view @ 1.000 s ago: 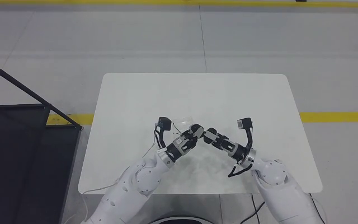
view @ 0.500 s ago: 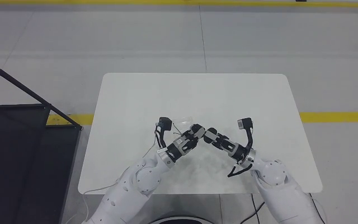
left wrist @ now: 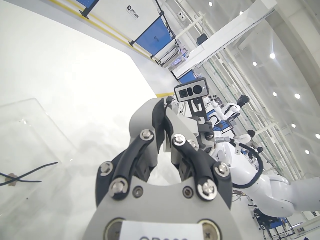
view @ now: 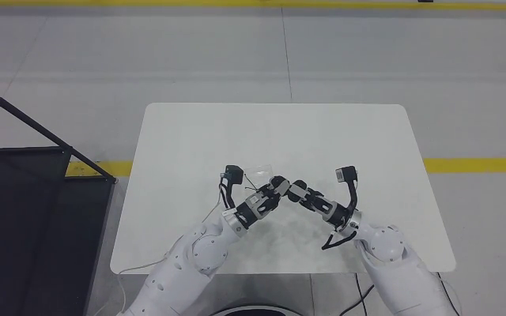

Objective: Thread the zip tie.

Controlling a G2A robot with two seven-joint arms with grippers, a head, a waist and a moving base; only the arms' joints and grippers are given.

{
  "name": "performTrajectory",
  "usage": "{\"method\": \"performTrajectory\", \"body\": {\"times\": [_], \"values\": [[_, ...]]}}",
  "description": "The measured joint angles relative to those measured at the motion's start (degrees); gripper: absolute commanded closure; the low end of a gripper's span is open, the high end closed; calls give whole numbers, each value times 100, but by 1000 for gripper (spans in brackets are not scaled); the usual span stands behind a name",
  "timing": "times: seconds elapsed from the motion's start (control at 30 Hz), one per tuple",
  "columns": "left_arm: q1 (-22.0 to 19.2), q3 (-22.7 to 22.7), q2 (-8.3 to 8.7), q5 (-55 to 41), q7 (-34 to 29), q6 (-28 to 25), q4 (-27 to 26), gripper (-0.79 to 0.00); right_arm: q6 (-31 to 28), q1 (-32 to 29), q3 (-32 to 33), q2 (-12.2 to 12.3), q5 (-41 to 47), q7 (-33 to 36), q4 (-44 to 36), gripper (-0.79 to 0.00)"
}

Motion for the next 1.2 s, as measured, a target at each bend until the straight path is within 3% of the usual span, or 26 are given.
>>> {"method": "performTrajectory", "body": {"times": [0.17, 0.4, 0.67, 0.83, 0.93, 1.03, 1.07, 1.1, 1.2], "values": [[17, -33, -13, 34, 20, -8, -5, 0, 22, -4, 9, 0, 1, 12, -5, -175], [41, -110, -22, 70, 26, -17, -42, 0, 28, -27, 61, 8, 28, 44, -17, -188], [92, -193, -25, 115, -1, -80, -83, 0, 19, -63, 136, 22, 74, 95, -31, -68], [68, -250, -20, 208, -78, -238, -61, 0, 39, -70, 158, 24, 80, 95, -33, -135], [33, -408, 15, 182, -236, -433, -43, 0, -12, -100, 237, 36, 153, 108, -13, -289], [40, -653, 75, 155, -488, -556, -131, 0, -51, -143, 331, 56, 237, 197, -19, -391], [55, -736, 95, 128, -563, -580, -170, 0, -56, -153, 352, 62, 243, 232, -27, -536], [75, -829, 116, 83, -648, -607, -213, 0, -56, -161, 371, 69, 232, 266, -35, -631], [143, -1171, 204, -50, -1048, -710, -360, 0, -14, -179, 411, 89, 72, 341, -92, -785]]}}
